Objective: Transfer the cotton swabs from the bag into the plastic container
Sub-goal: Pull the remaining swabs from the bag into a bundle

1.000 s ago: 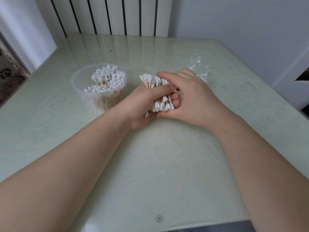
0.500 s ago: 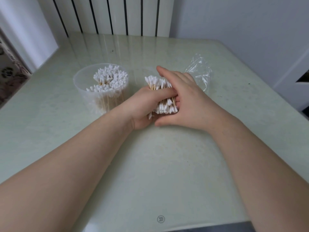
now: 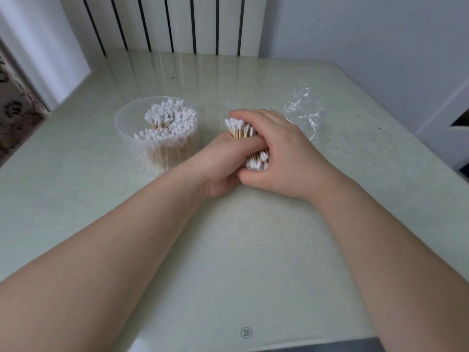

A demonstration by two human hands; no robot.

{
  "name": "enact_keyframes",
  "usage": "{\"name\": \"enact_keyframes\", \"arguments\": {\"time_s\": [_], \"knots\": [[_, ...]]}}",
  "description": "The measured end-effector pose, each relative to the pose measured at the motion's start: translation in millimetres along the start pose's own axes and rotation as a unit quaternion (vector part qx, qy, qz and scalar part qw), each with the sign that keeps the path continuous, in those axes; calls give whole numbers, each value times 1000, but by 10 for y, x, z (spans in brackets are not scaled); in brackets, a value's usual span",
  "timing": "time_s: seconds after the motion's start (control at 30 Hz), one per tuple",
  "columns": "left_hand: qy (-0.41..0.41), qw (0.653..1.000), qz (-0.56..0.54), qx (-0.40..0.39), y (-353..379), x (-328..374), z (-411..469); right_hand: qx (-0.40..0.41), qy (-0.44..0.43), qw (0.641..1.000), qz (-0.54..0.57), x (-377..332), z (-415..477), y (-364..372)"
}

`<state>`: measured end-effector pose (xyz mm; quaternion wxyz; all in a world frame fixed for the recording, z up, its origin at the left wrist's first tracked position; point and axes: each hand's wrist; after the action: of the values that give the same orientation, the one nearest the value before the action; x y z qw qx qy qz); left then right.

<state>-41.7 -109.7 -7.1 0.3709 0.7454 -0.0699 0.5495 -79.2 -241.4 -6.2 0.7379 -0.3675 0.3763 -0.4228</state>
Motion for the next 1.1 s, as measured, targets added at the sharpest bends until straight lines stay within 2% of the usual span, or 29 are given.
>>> {"name": "enact_keyframes", "arguments": {"time_s": [0.13,0.3,0.4,0.5,0.63,0.73,0.83,0.9,0.97,1.1], "knots": [[-1,1000,-14,13,7,6,-5,-60,19,998,10,43,-26,-45],[18,999,-34,24,7,16,22,-33,60,997,45,87,-60,-123],[36,998,-30,43,11,10,27,-48,65,995,62,119,-63,-130],[52,995,-38,72,-17,16,42,-59,73,994,48,203,-79,-145],[68,994,-37,81,-45,-11,73,-23,78,996,29,279,-106,-117],[82,993,-24,76,-47,-43,76,-25,77,992,96,254,-95,-82],[119,989,71,52,-64,-79,76,9,85,983,165,199,-69,-66],[165,974,155,27,-70,-102,97,37,98,975,196,167,-43,-72],[192,954,231,11,-45,-112,102,47,98,982,155,138,-37,-79],[174,905,383,59,-20,-120,38,18,103,992,63,101,-24,-67]]}}
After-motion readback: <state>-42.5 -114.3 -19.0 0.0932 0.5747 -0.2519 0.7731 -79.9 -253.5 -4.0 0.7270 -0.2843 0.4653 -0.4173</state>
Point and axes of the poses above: each hand's wrist, its own z-axis towards the middle knuckle, its own y-axis out of the palm, x = y × z, and after that the axes turned 12 degrees about -z, right-handed
